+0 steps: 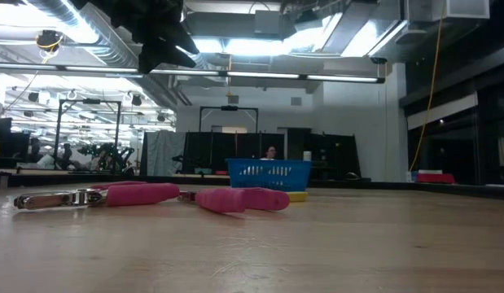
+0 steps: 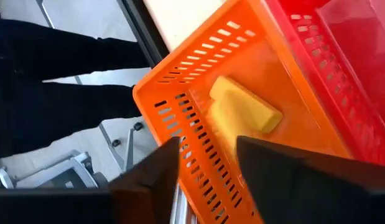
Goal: Pick & Place School Supplies
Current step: Put the yellow eraser into the orange bin
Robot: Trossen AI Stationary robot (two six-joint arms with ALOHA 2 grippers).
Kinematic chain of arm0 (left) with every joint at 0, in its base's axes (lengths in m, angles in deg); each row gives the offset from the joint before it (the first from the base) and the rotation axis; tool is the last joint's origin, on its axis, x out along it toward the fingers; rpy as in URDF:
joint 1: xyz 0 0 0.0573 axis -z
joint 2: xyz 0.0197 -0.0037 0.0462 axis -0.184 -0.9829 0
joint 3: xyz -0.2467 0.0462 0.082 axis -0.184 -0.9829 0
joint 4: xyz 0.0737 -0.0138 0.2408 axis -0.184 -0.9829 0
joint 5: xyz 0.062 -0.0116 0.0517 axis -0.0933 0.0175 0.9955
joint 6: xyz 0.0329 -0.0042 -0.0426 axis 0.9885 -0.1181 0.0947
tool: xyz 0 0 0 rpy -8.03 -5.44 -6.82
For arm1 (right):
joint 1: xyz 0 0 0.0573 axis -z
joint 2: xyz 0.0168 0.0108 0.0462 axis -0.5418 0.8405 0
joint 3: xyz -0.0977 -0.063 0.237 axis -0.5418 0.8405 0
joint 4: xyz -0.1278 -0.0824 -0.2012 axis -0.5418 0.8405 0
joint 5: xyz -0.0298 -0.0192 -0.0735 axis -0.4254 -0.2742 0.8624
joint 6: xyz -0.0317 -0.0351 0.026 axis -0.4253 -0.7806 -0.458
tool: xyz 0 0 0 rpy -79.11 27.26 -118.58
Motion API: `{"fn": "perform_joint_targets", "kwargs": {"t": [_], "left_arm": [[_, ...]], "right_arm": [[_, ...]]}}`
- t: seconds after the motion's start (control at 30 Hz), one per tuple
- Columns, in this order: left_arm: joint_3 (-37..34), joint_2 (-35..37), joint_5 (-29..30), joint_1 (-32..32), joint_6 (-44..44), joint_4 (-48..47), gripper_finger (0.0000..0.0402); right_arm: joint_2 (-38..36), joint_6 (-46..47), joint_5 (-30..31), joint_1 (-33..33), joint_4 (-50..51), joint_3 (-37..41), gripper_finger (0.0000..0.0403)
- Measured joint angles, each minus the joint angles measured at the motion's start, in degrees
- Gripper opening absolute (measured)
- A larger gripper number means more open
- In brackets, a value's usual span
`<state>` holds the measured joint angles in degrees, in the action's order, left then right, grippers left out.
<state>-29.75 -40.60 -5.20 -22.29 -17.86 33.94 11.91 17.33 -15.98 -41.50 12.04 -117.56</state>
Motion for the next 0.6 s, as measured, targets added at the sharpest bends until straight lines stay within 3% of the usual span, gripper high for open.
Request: {"fn": "perform_joint_targets", "kwargs": {"t": [0.13, 0.3, 0.47, 0.6], "left_arm": [[0.0, 0.0, 0.0, 0.1, -0.3, 0.0, 0.0139], [0.0, 0.0, 4.1, 1.2, -0.3, -0.2, 0.0139], [0.0, 0.1, 12.9, 1.9, -0.7, 2.8, 0.0139], [0.0, 0.8, 11.9, 1.3, 0.0, 7.8, 0.0139]], "right_arm": [[0.0, 0.2, -0.3, 0.0, -0.1, 0.0, 0.0229], [-2.9, -1.3, 5.5, 4.0, -0.1, -0.1, 0.0239], [-5.1, -13.5, 8.9, 16.3, 2.8, -0.1, 0.0217], [-5.7, -29.2, 10.5, 29.7, 0.0, -0.1, 0.0202]]}}
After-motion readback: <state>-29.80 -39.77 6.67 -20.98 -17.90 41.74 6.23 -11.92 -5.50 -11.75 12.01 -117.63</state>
